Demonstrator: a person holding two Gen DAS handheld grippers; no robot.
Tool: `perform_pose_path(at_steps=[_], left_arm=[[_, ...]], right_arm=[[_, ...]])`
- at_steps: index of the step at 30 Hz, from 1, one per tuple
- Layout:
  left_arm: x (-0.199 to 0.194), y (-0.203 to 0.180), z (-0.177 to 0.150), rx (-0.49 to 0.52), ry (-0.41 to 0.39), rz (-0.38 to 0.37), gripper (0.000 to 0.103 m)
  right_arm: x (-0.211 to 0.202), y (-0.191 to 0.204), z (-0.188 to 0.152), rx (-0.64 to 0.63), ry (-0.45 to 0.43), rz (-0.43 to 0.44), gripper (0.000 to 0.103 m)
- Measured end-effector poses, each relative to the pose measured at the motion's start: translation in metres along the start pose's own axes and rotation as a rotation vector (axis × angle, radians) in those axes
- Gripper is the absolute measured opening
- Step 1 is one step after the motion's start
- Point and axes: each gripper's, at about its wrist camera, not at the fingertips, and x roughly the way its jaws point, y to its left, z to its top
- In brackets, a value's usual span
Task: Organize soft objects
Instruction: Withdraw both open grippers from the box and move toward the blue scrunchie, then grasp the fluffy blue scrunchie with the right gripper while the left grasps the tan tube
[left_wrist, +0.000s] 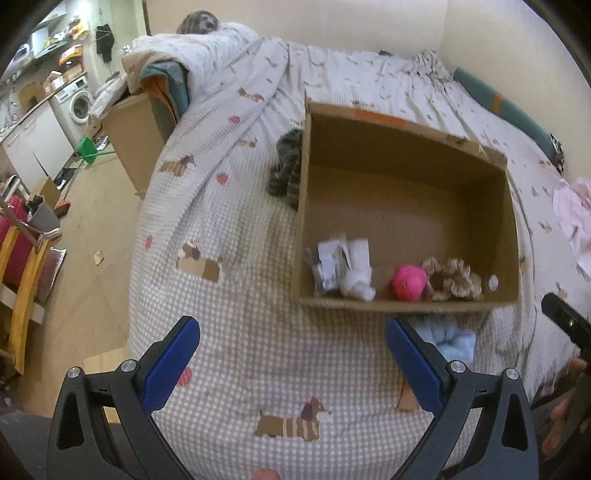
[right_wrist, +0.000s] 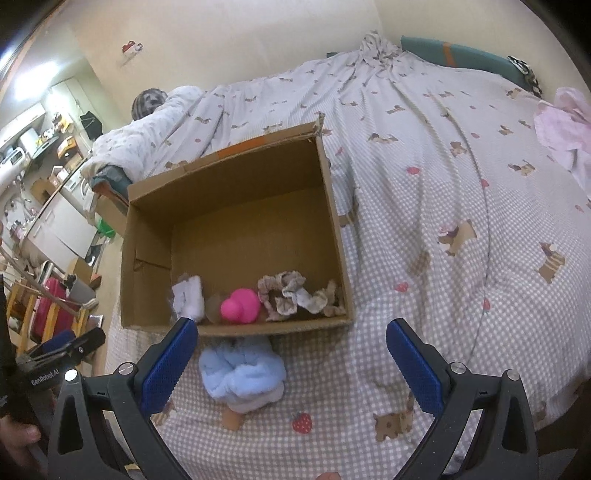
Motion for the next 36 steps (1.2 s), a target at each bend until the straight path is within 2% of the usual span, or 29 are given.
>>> perform_pose_path(at_steps=[5,12,19,27,30,33,36], left_arm=[[0.012,-0.005,-0.013,0.023,0.068,0.012,0.101],[0.012,-0.010,-0.016,0.031,0.074,-0.002,0.101],[0.017,-0.011,-0.017,0.023,0.093,-0.005,0.101],[0.018,0.003,-0.014,-0.048,0.110,-0.036,0.101],[0.020,0.010,-0.016,-0.062,0.124,-0.036,0.101],[0.022,0.017,-0.017,-0.077,0.132,-0.033,0.101],[0.024,0.024,-0.018,-0.084,0.139,-0.019,0.101]], right_arm=[[-0.001,-0.005,-0.009,0.003,0.020,-0.011,0.103],[0.003,-0.012,-0.017,-0.014,0.084,-0.021,0.103],[0.010,-0.030,-0.019,0.095,0.138,0.033,0.103],[0.051,-0.037,-0.027,0.234,0.307,0.108,0.103],[0.066,-0.013,-0.028,0.181,0.339,0.117,0.103],[0.081,0.020,-0.029,0.070,0.366,0.108,0.103],[0.102,0.053,-0.036,-0.073,0.411,0.064,0.103]])
